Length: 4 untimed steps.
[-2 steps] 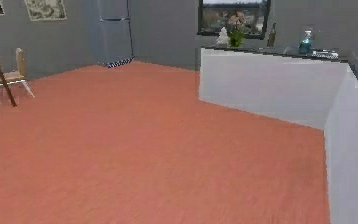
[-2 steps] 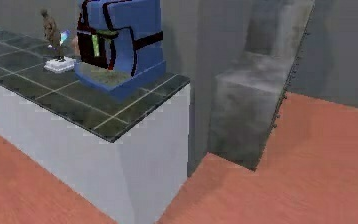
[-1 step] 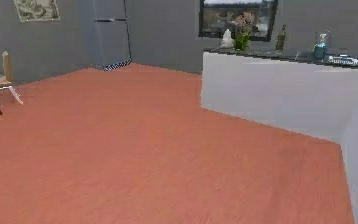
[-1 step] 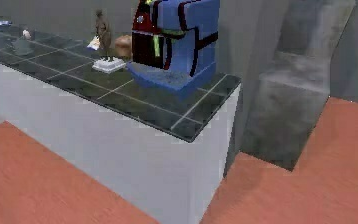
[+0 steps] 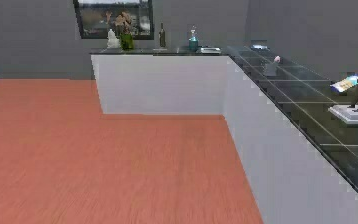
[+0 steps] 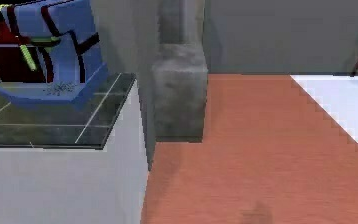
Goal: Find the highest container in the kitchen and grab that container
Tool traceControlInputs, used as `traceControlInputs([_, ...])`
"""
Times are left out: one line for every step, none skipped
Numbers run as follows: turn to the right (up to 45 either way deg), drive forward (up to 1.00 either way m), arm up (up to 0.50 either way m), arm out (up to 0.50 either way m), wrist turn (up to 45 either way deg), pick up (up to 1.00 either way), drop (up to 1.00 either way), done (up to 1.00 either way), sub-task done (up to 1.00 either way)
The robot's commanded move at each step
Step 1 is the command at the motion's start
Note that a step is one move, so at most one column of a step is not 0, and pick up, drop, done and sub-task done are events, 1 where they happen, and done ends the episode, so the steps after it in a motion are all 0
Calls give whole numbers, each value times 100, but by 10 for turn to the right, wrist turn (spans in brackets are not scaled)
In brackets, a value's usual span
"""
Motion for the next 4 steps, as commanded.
traceControlInputs([0,100,0,0,0,0,0,0,0])
traceControlInputs([0,100,0,0,0,0,0,0,0])
traceControlInputs([180,0,0,0,0,0,0,0,0])
traceControlInputs([0,15,0,0,0,0,0,0,0])
